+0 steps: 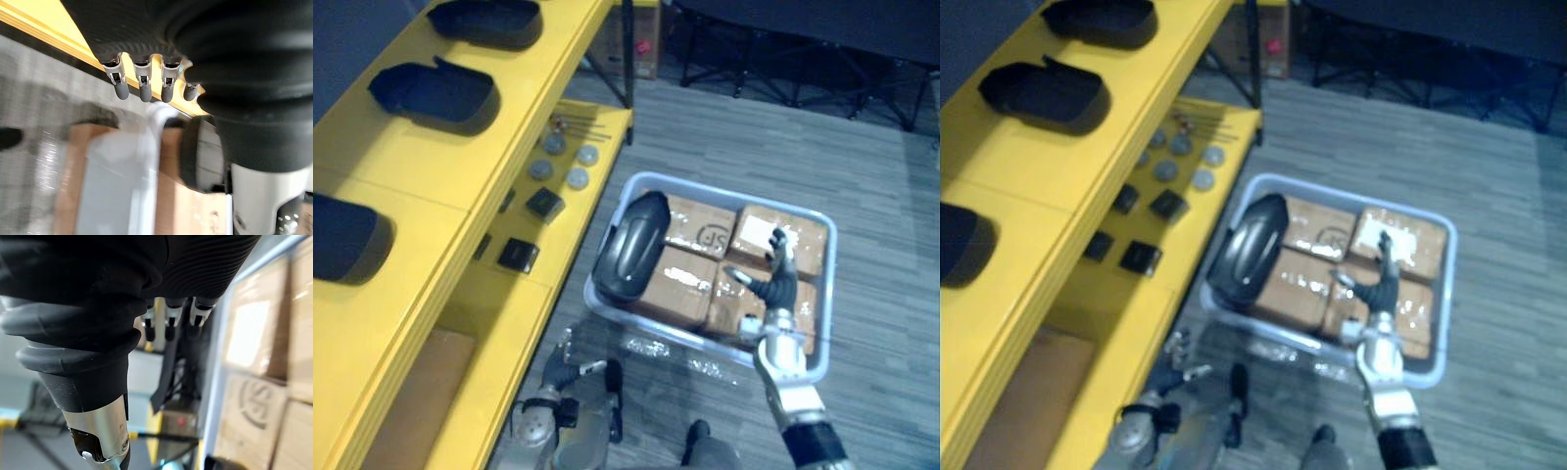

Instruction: Walk over and take plastic housings, then place them on the shelf

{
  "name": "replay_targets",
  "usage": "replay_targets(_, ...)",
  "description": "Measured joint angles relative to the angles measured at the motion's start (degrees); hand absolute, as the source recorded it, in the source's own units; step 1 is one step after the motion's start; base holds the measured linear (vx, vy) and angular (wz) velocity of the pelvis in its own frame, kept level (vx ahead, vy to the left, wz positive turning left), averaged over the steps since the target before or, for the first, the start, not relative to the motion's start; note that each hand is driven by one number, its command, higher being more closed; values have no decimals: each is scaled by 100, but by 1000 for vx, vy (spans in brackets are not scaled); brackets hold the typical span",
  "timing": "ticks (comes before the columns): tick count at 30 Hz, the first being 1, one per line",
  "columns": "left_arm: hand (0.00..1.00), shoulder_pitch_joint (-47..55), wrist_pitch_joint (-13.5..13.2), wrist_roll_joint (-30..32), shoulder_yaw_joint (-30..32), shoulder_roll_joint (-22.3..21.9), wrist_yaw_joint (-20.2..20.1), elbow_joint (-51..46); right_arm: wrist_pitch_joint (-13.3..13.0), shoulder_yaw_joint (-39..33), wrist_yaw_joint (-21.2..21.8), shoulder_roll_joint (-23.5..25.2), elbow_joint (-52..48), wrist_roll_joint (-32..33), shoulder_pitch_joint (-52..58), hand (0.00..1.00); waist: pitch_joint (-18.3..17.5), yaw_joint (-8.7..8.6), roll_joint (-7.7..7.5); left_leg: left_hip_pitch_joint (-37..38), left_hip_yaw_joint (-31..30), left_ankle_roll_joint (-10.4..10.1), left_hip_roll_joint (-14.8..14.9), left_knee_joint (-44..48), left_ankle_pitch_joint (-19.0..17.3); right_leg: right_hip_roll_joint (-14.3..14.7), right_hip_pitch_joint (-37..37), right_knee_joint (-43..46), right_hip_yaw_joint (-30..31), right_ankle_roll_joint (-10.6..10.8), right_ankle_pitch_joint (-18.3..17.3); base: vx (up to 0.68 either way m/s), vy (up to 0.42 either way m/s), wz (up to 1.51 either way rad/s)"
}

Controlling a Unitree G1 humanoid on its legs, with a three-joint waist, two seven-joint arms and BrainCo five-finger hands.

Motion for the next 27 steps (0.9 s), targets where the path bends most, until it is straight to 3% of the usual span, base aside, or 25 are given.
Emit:
replay_targets(5,0,55,275,256,615,-52,263,592,600,2,439,-598,238,-666,-778,0,158,135,-9,176,-176,-8,24,-374,286,50,144,-38,-285,3,-147,-96,-25,17)
replay_targets(7,0,61,324,389,757,-28,274,715,708,4,604,-791,414,-831,-1033,0,174,210,-38,178,-194,-20,44,-520,348,80,135,-40,-396,-4,-152,-47,-23,33)
replay_targets(13,0,131,323,306,1330,87,197,885,999,625,1459,-1441,1104,-1338,-2414,0,369,562,-388,47,-365,-53,45,-571,523,135,143,-6,-690,3,-189,25,-24,24)
replay_targets(16,0,127,306,133,1345,96,113,885,1246,718,1596,-1596,1527,-1396,-2812,0,470,699,-425,-29,-489,-49,-15,-570,555,108,140,33,-828,27,-240,58,-10,30)
replay_targets(17,0,128,278,91,1350,97,90,885,1483,741,1596,-1627,1674,-1212,-2970,0,565,768,-430,-33,-500,-18,-27,-569,579,100,140,51,-842,13,-263,44,-10,11)
replay_targets(19,0,125,257,71,1337,90,89,883,1683,728,1592,-1628,1763,-711,-3059,0,644,808,-414,-32,-500,-15,-27,-569,581,96,131,80,-842,2,-275,19,-8,3)
replay_targets(20,0,117,211,-97,1314,60,88,882,1936,648,1575,-1624,1807,-221,-3066,0,688,825,-370,-35,-499,-15,-27,-569,581,78,99,145,-841,-12,-296,0,0,0)
replay_targets(23,0,62,172,-140,1268,40,88,877,2189,268,1457,-1531,1805,476,-3025,0,753,815,-259,-39,-480,-15,-40,-568,581,16,11,308,-822,13,-388,-3,-14,-5)
replay_targets(27,0,-36,51,-330,1154,-1,100,859,2417,-84,1049,-1128,1796,768,-2752,0,846,733,-94,-39,-472,-18,-24,-566,584,-18,-91,500,-781,-12,-475,-19,-33,-5)
